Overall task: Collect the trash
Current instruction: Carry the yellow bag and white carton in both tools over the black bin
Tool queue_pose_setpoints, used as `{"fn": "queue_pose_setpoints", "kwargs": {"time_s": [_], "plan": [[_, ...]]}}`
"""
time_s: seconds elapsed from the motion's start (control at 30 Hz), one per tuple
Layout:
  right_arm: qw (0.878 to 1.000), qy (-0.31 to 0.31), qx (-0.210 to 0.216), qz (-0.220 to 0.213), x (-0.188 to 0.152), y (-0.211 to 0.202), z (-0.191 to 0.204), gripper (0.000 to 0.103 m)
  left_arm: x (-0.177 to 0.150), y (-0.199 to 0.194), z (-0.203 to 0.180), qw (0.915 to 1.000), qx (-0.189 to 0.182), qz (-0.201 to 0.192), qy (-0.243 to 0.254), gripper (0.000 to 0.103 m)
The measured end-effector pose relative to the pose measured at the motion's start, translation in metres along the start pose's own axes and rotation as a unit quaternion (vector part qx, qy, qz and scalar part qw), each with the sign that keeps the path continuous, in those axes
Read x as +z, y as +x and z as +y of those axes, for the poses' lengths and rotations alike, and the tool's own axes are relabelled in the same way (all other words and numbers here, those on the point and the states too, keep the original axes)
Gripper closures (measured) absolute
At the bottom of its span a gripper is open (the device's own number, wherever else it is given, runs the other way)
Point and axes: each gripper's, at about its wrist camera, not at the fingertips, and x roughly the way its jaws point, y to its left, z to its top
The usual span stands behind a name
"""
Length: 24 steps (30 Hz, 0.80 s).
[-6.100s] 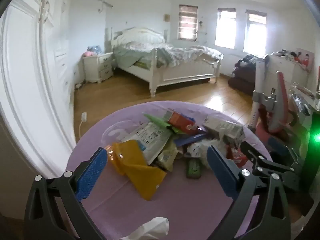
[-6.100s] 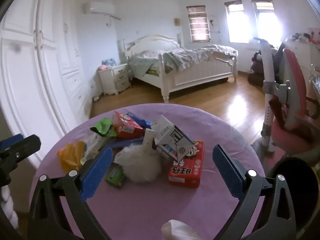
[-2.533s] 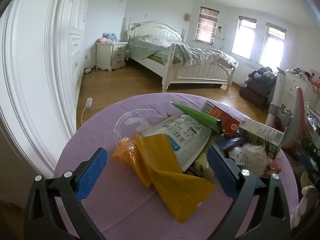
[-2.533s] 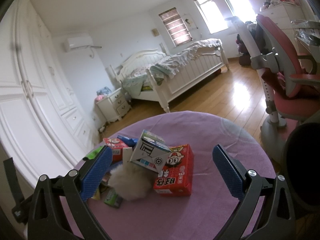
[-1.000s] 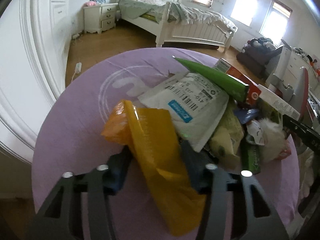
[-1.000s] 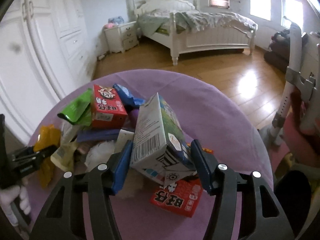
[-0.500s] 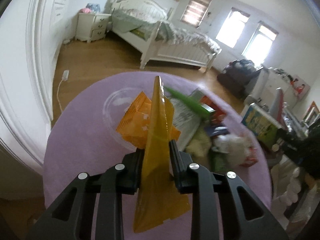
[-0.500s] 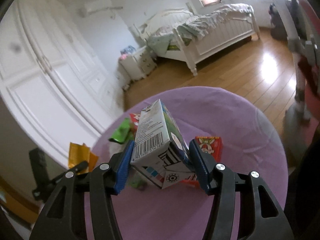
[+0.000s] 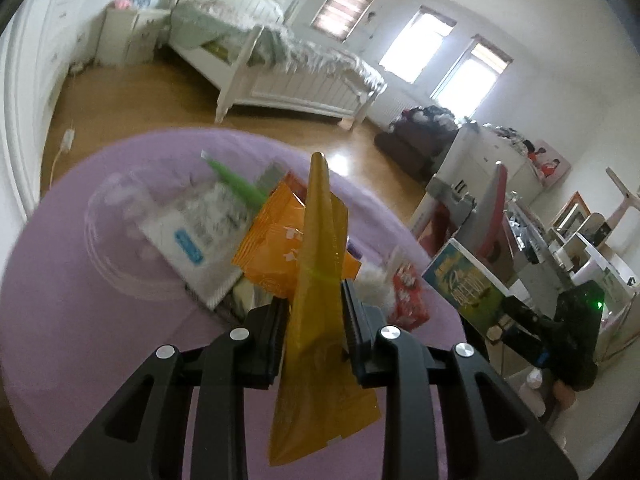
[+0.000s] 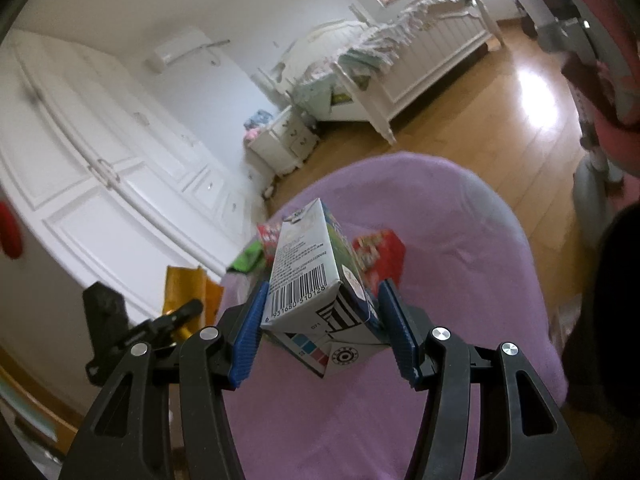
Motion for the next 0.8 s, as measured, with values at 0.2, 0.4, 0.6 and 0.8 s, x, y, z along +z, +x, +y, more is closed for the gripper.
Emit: {"fn": "queue_pose_setpoints", "kwargs": {"time_s": [0.2, 0.4, 0.6, 0.8], "plan": [[1.0, 0.01, -0.006, 0.011, -0.022, 0.003, -0.018, 0.047, -0.019, 0.02, 0.009, 0.9979, 0.049, 0.039, 0.018, 0.06], [1.0, -0.016, -0.021, 0.007, -0.032, 0.006, -0.011, 0.047, -0.03, 0.025, 0.017, 0.9938, 0.098, 0.037, 0.038, 0.042], [1.0, -0.012, -0.02, 0.013, -0.031, 0.013, -0.011, 0.047, -0.039, 0.035, -0.003, 0.9902, 0.078, 0.076, 0.088, 0.066], [0.999, -0.023, -0.025, 0.008, -0.03, 0.011, -0.005, 0.047, -0.061, 0.043, -0.036, 0.9725, 0.106, 0.108, 0.177, 0.079]]}}
